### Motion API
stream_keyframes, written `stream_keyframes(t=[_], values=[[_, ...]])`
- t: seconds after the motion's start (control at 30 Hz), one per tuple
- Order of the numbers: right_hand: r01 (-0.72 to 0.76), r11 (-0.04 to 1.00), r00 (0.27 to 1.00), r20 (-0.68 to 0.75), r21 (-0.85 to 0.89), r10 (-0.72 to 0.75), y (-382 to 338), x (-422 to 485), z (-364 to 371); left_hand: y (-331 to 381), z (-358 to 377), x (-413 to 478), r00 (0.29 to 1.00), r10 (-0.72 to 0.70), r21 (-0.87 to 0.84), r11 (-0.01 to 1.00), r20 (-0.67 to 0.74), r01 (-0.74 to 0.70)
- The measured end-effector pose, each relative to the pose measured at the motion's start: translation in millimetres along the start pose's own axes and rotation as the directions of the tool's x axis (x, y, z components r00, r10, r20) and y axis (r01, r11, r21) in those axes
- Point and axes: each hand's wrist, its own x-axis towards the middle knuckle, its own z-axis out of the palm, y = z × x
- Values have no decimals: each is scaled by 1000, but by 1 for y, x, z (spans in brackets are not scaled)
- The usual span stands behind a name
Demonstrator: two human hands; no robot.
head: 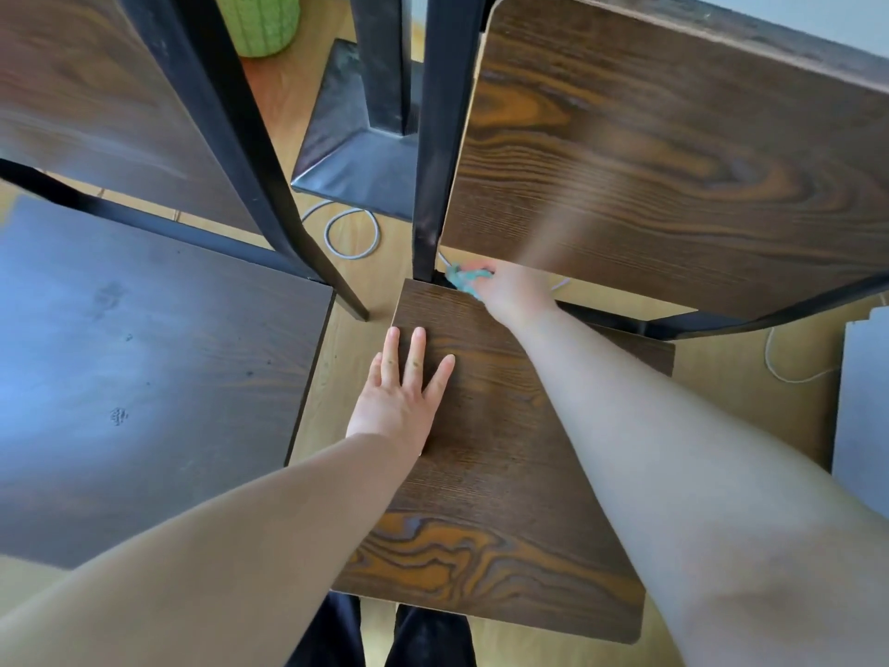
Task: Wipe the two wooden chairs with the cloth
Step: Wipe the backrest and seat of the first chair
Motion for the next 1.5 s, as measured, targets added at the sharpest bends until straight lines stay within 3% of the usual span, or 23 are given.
stream_keyframes(t=[0.1, 0.27, 0.37, 0.5, 0.57, 0.63, 0.67, 0.77, 0.83, 0.93, 0.97, 1.03, 1.17, 1.23, 1.37, 1.5], values=[[-42, 999, 998, 44, 11, 42, -17, 8, 6, -1, 1, 0, 1000, 4, -14, 1000, 4, -3], [-231, 917, 965, 196, 327, 173, -6, 16, 7, 0, 1, 1, 1000, 7, -35, 999, 6, -7], [-320, 856, 927, 319, 406, 196, -1, 29, 10, 1, 2, 2, 1000, 1, -42, 999, 14, 0], [-314, 805, 921, 368, 504, 129, 6, 31, 7, 0, 2, 2, 1000, 4, -35, 999, 17, -4], [-283, 695, 922, 387, 661, 7, 6, 14, -2, 0, 1, 2, 1000, 9, -20, 1000, 12, -9], [-205, 625, 943, 323, 753, -80, 11, -6, -7, 0, 0, 3, 1000, 5, -12, 1000, 17, -5], [-134, 647, 966, 244, 751, -82, 18, -15, -9, 0, 0, 2, 1000, -1, -8, 1000, 22, 1], [33, 845, 999, -9, 533, -33, 51, -32, -27, 0, -2, 1, 1000, 2, 12, 1000, 26, -2], [-39, 987, 996, -78, 154, 52, 79, -34, -53, 0, -2, 0, 1000, 9, 27, 1000, 23, -9], [-222, 938, 975, -71, -266, 211, 118, -28, -90, -1, -3, -1, 1000, 7, 24, 1000, 20, -8], [-223, 905, 973, -22, -362, 231, 126, -27, -96, -1, -3, -2, 1000, 8, 26, 1000, 18, -8], [-83, 829, 993, 22, -553, 114, 134, -27, -98, -1, -4, -2, 1000, 6, 32, 999, 17, -7], [29, 750, 994, -61, -660, -92, 131, -35, -90, 0, -4, -2, 1000, 6, 41, 999, 13, -6], [46, 750, 989, -77, -660, -128, 133, -35, -88, 0, -3, -2, 1000, 6, 43, 999, 10, -6], [7, 853, 984, -149, -522, -99, 133, -33, -81, -1, -3, -2, 1000, 8, 42, 999, 12, -8], [-18, 963, 966, -255, -268, -53, 130, -34, -69, -1, -3, -2, 1000, 12, 44, 999, 1, -12]])
